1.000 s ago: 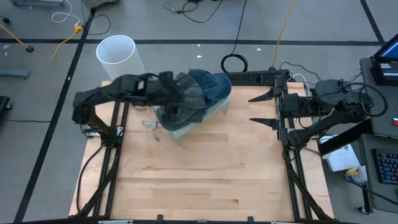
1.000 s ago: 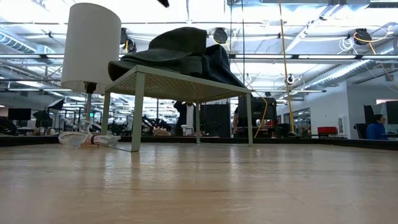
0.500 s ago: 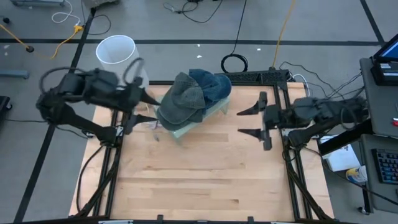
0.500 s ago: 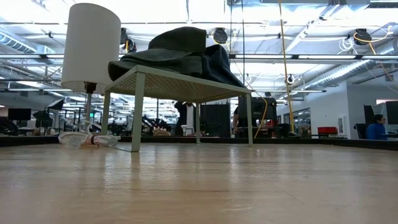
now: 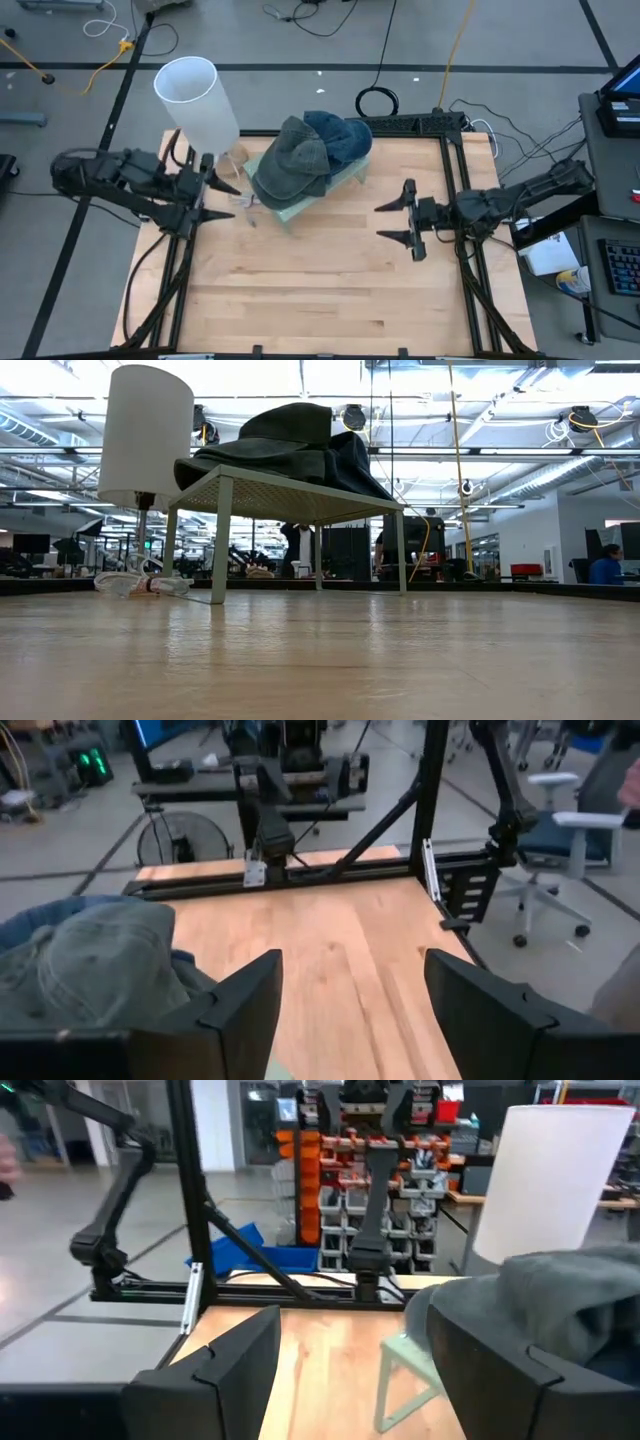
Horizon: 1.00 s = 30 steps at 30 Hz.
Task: Pick & Place hat
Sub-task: Return to Home Position
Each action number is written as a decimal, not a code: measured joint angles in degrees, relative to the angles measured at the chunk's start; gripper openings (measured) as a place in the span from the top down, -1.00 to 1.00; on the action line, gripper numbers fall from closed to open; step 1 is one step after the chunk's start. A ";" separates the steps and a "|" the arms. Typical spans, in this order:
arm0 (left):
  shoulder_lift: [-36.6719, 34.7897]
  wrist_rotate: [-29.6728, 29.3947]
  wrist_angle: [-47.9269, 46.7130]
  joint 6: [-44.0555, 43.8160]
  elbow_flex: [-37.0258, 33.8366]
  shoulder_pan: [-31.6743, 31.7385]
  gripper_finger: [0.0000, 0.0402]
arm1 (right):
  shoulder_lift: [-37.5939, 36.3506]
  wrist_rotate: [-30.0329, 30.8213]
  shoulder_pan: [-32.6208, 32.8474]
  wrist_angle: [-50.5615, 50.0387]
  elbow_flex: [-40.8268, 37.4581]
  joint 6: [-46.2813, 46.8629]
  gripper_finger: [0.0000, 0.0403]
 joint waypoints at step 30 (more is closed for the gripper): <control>-16.86 -2.39 41.55 -1.46 -47.40 -8.57 -0.22 | -3.90 0.02 2.24 40.42 -39.29 7.90 -0.21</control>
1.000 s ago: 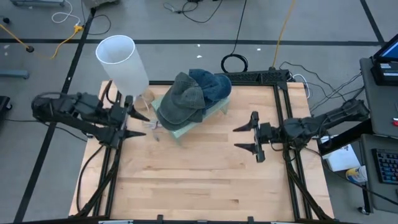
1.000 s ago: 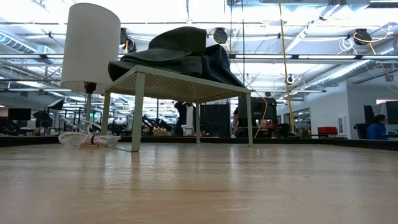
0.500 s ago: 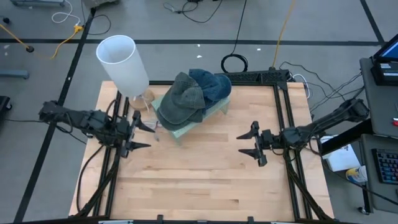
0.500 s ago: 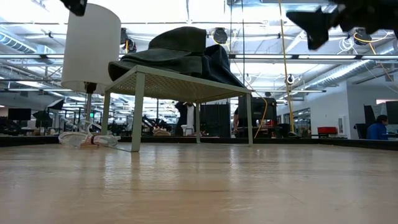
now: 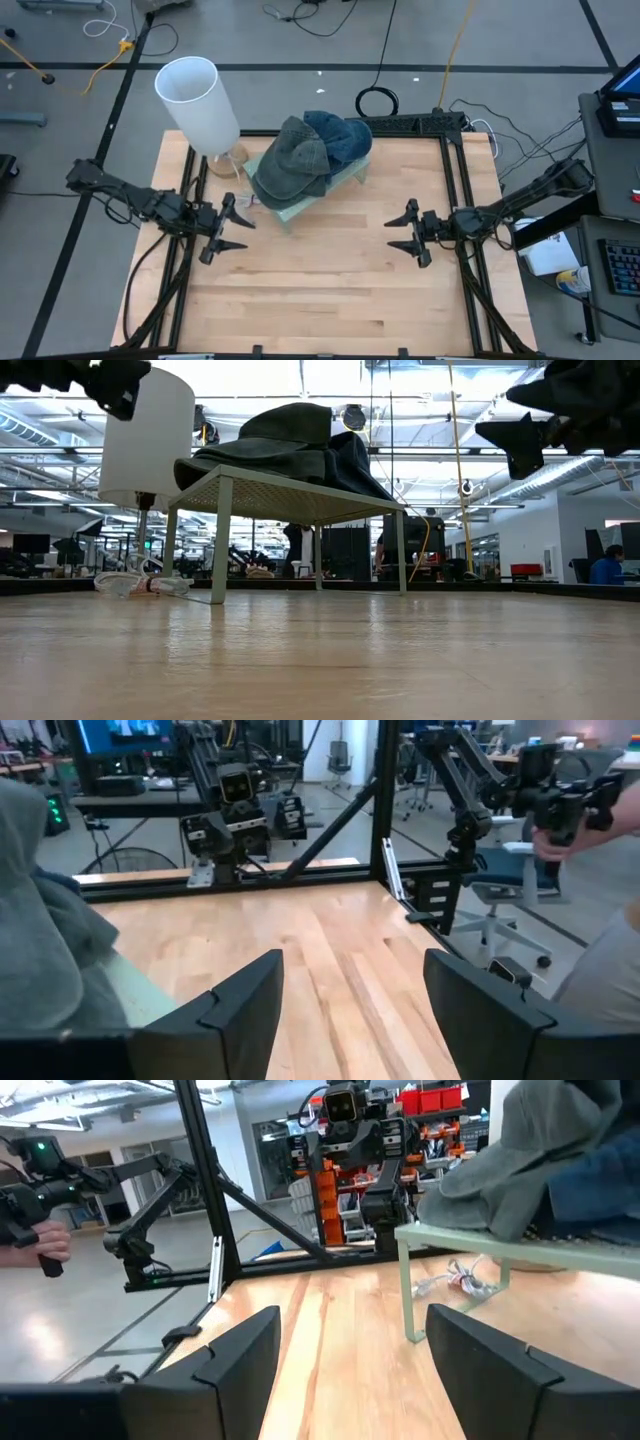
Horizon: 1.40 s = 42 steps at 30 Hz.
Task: Pick & Place hat
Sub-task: Return to Home Position
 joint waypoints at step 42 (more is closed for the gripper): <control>-13.21 0.03 19.10 3.86 -19.00 0.07 -0.33 | -24.24 7.00 -0.09 -16.06 -6.19 -5.15 -0.21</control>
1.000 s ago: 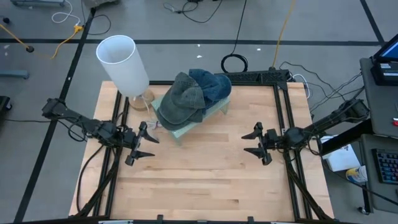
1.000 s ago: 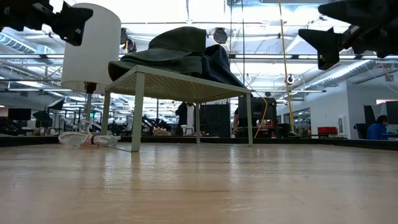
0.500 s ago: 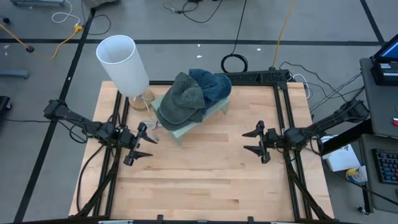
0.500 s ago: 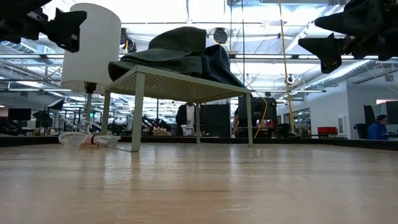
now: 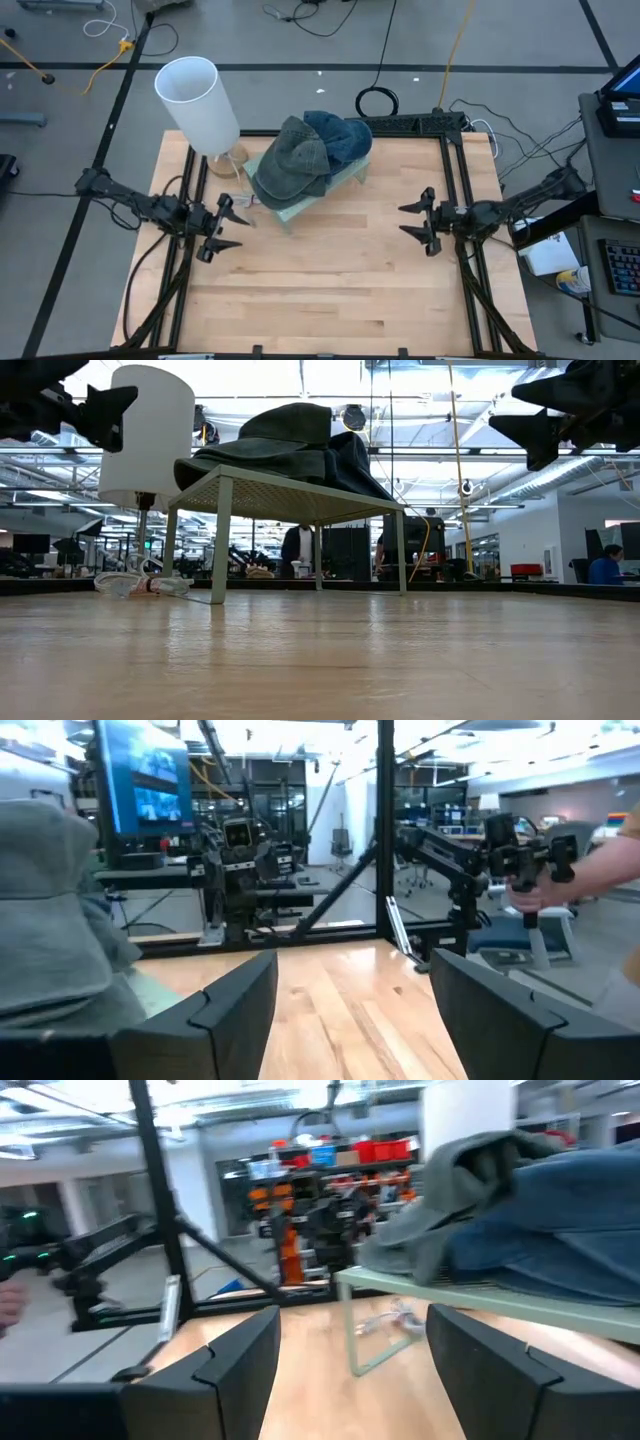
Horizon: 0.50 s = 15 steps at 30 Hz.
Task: Pick & Place hat
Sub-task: Return to Home Position
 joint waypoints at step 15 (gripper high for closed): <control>-14.04 5.21 -10.84 -2.81 0.13 6.29 -0.25 | -22.01 2.24 0.00 -18.89 -0.06 0.09 -0.21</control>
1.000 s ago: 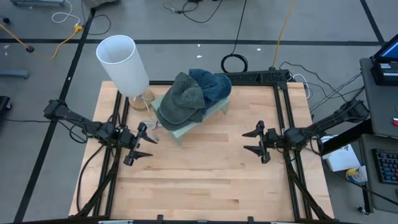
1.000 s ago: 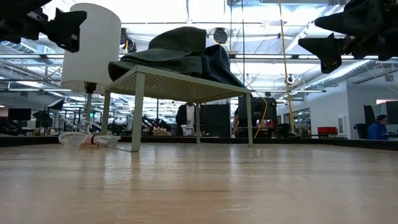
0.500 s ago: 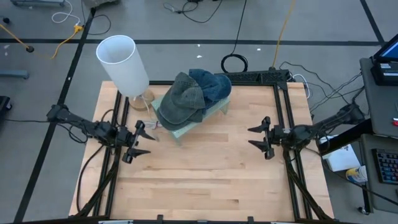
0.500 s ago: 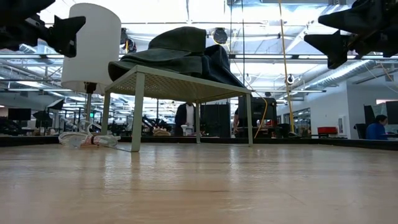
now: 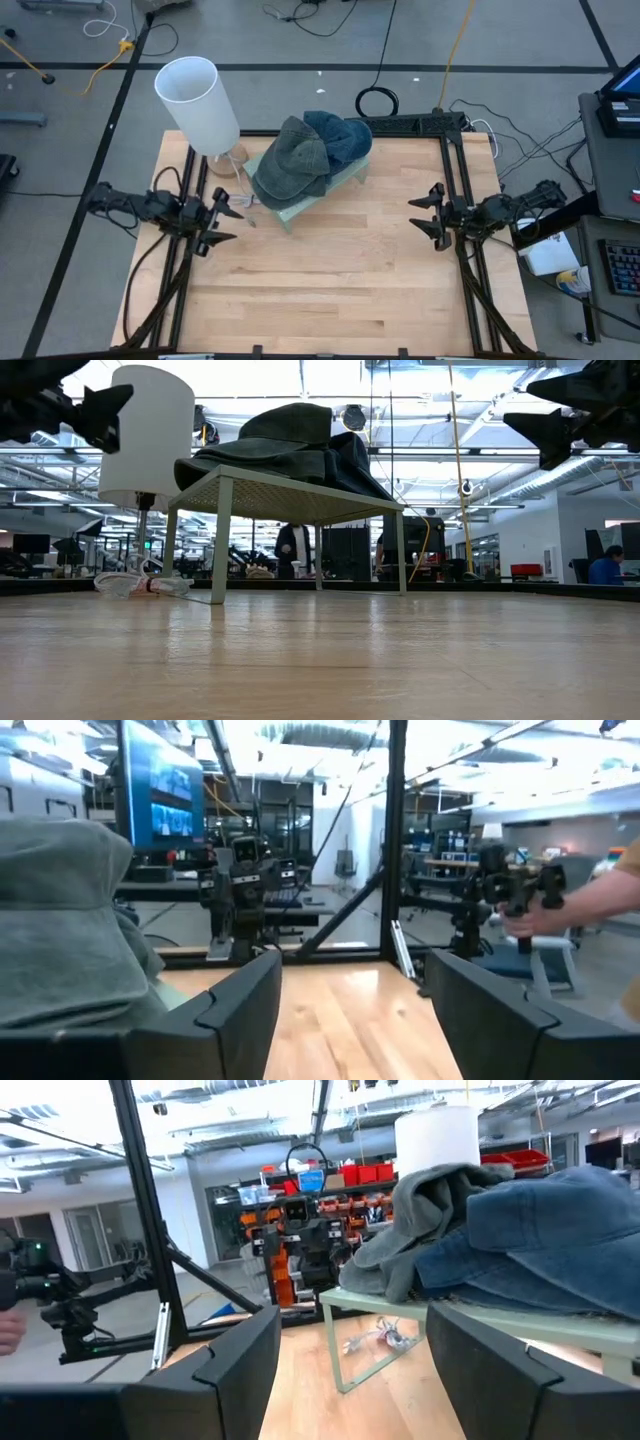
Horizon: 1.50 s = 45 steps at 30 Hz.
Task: Pick & Place hat
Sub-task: Return to Home Position
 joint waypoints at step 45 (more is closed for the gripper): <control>0.07 0.80 1.28 -0.96 0.02 3.87 -0.31 | 0.31 2.82 0.00 -7.17 0.06 3.13 -0.21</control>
